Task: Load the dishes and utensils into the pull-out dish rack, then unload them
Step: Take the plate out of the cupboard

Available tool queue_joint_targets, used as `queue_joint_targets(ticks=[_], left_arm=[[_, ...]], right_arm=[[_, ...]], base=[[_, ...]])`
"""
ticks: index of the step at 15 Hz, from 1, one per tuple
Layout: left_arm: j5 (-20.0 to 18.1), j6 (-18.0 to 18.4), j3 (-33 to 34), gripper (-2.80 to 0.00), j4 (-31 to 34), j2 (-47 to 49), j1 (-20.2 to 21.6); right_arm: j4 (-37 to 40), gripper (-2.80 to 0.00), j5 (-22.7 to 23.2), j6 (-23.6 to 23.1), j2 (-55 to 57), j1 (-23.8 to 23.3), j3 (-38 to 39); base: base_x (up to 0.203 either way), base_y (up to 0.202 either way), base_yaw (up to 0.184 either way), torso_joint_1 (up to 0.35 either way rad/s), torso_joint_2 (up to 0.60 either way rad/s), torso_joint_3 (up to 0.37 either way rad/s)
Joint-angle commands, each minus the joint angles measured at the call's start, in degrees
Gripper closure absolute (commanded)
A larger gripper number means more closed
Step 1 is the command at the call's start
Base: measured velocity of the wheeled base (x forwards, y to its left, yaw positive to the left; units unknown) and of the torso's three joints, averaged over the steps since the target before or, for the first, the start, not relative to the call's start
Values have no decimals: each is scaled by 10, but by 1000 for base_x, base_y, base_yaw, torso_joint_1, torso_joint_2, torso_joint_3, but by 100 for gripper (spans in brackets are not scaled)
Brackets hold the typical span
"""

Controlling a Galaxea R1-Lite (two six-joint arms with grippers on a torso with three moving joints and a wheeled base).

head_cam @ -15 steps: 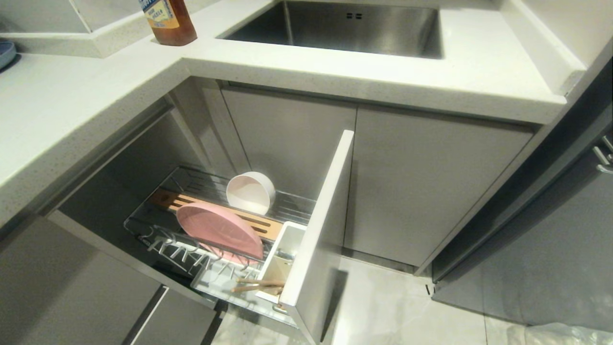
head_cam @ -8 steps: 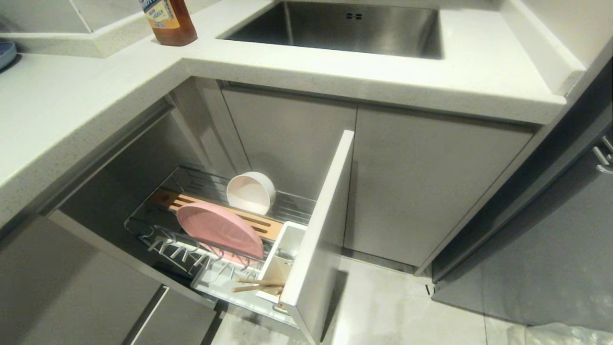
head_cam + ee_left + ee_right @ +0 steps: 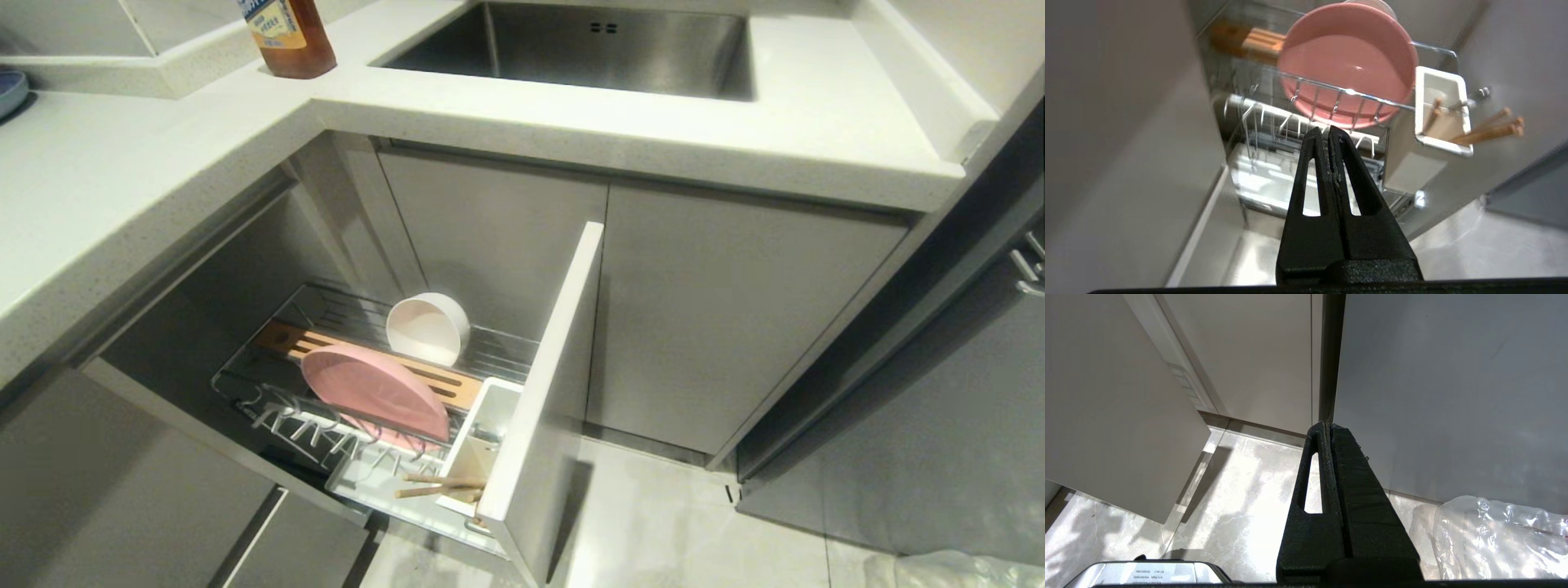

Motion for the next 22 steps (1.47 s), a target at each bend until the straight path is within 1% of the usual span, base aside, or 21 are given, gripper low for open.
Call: queue_joint_targets(ticks=[1, 2, 3, 5, 8, 9, 10, 11, 12, 13, 16, 17, 18, 19, 21, 22], left_arm=[[11, -34, 3, 0, 3, 0, 0], [13, -46, 3, 0, 6, 0, 0], [19, -45, 2, 0, 7, 0, 0], [21, -41, 2, 0, 6, 0, 0], [22, -24, 2, 0, 5, 0, 0], [22, -9, 2, 0, 8, 0, 0], [22, 29, 2, 0, 23, 0, 0], [19, 52, 2, 0, 40, 0, 0], [14, 59, 2, 0, 38, 0, 0], [9, 57, 3, 0, 38, 0, 0], [12, 48, 3, 0, 39, 0, 0], [12, 37, 3, 0, 38, 0, 0], [12, 15, 3, 0, 37, 0, 0], [13, 7, 3, 0, 37, 0, 0], [13, 8, 3, 0, 37, 0, 0], [12, 11, 2, 0, 26, 0, 0]], right_arm=[[0, 0, 0, 0, 0, 0, 0], [0, 0, 0, 0, 0, 0, 0], [0, 0, 0, 0, 0, 0, 0], [0, 0, 0, 0, 0, 0, 0], [0, 0, 0, 0, 0, 0, 0], [0, 0, 0, 0, 0, 0, 0], [0, 0, 0, 0, 0, 0, 0], [0, 0, 0, 0, 0, 0, 0], [0, 0, 0, 0, 0, 0, 0], [0, 0, 0, 0, 0, 0, 0], [0, 0, 0, 0, 0, 0, 0], [0, 0, 0, 0, 0, 0, 0], [0, 0, 0, 0, 0, 0, 0], [0, 0, 0, 0, 0, 0, 0], [0, 0, 0, 0, 0, 0, 0], [0, 0, 0, 0, 0, 0, 0]], base=[[0, 0, 0, 0, 0, 0], [0, 0, 0, 0, 0, 0], [0, 0, 0, 0, 0, 0], [0, 0, 0, 0, 0, 0], [0, 0, 0, 0, 0, 0], [0, 0, 0, 0, 0, 0], [0, 0, 0, 0, 0, 0], [0, 0, 0, 0, 0, 0], [0, 0, 0, 0, 0, 0], [0, 0, 0, 0, 0, 0], [0, 0, 0, 0, 0, 0], [0, 0, 0, 0, 0, 0], [0, 0, 0, 0, 0, 0], [0, 0, 0, 0, 0, 0], [0, 0, 0, 0, 0, 0], [0, 0, 0, 0, 0, 0]])
